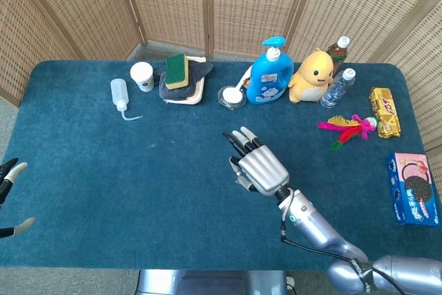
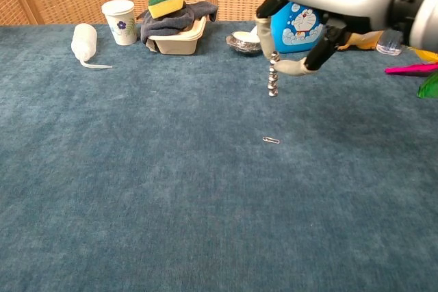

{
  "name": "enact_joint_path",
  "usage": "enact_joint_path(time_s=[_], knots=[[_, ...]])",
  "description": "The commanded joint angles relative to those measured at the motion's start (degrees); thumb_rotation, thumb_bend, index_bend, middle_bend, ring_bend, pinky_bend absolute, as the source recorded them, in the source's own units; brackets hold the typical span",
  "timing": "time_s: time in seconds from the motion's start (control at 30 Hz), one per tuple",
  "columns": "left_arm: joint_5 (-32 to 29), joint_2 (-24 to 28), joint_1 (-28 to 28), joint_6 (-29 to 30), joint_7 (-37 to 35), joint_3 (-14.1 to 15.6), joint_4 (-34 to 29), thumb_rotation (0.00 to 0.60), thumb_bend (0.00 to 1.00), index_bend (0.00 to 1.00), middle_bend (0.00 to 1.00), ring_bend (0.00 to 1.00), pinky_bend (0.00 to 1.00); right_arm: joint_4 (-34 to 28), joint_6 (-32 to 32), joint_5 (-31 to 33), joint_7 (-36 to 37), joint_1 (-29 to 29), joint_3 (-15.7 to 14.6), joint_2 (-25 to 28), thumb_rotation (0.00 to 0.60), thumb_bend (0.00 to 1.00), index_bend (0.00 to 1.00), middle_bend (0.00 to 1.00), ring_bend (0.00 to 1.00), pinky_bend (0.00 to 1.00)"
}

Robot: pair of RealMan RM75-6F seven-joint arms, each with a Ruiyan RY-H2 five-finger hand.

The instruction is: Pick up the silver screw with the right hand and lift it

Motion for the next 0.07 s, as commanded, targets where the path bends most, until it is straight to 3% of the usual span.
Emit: enact_joint_path(time_s=[0.03, 0.07], knots=[[-0.05, -0.06, -0.11, -0.23, 0.01, 0.03, 0.04, 0.6, 0.27, 0.0, 0.0, 0.0, 0.0, 0.14, -0.3, 3.23, -2.15, 1.32, 0.39, -1.74, 0.6, 0.47, 0.59, 0.0, 0.0, 0.05], [-0.04, -0.05, -0.13, -0.28, -0.08, 0.05, 0.01, 0.6, 0.27, 0.0, 0.0, 0.0, 0.0, 0.41, -0.31, 3.73, -2.36, 1.45, 0.27, -2.04, 0.6, 0.47, 0.59, 0.0, 0.0, 0.05]])
